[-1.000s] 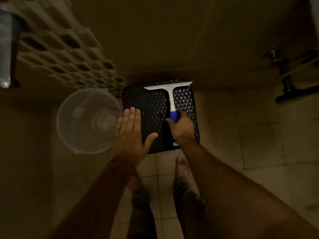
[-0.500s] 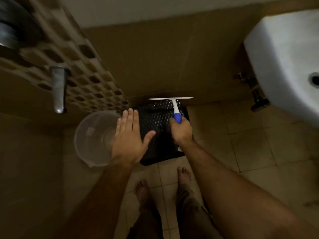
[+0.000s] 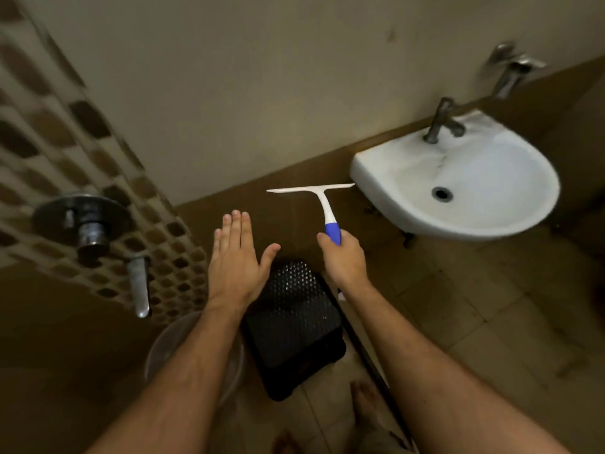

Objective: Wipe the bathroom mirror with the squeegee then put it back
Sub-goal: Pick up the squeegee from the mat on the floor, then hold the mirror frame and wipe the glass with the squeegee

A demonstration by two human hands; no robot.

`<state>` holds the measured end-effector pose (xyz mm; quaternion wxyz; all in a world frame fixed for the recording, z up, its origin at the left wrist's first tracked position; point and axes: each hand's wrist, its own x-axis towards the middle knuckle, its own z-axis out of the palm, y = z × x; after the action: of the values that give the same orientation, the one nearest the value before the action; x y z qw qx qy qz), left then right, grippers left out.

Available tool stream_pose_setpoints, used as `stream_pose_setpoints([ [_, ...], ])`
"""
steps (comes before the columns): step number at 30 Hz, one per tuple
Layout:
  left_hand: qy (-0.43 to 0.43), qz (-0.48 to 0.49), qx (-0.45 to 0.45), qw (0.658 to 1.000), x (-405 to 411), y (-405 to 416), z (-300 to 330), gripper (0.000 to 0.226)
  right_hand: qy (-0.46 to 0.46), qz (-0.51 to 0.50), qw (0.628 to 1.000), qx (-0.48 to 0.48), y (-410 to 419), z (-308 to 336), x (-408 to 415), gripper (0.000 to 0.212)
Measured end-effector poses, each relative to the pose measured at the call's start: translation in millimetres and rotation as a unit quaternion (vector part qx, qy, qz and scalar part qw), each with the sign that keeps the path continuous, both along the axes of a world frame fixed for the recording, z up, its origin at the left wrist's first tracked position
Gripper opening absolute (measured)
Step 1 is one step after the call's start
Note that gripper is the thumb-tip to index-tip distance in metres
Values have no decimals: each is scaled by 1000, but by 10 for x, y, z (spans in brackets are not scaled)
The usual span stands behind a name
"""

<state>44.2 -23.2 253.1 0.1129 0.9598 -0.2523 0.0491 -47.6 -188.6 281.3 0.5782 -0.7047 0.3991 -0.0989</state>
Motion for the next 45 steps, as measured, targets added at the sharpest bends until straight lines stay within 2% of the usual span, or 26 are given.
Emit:
stream_pose_setpoints([
  [11,-75,-119,-97,985,80,-865,942,78,-183,-66,981,4,-633,1218,-371,16],
  [18,-169,-169,-171,956,85,-1900,1958,75,-306,-72,949,0,-1331,1948,-537,18],
  [28,-293,-175,-270,900,73,-3033,3519,65,-408,-27,911,-48,-2374,3074,-872,18],
  [31,-347,-191,-279,875,74,-3258,3915,57,-423,-11,905,-40,-2624,3402,-877,14],
  [34,-376,-204,-278,860,106,-3434,4313,51,-427,-10,902,-58,-2857,3692,-809,18],
  [38,-382,-212,-308,845,224,-3678,4823,46,-448,-26,889,-95,-3095,4036,-673,21],
  [45,-366,-213,-419,803,523,-3955,5494,45,-483,-56,862,-144,-3407,4525,-362,24],
])
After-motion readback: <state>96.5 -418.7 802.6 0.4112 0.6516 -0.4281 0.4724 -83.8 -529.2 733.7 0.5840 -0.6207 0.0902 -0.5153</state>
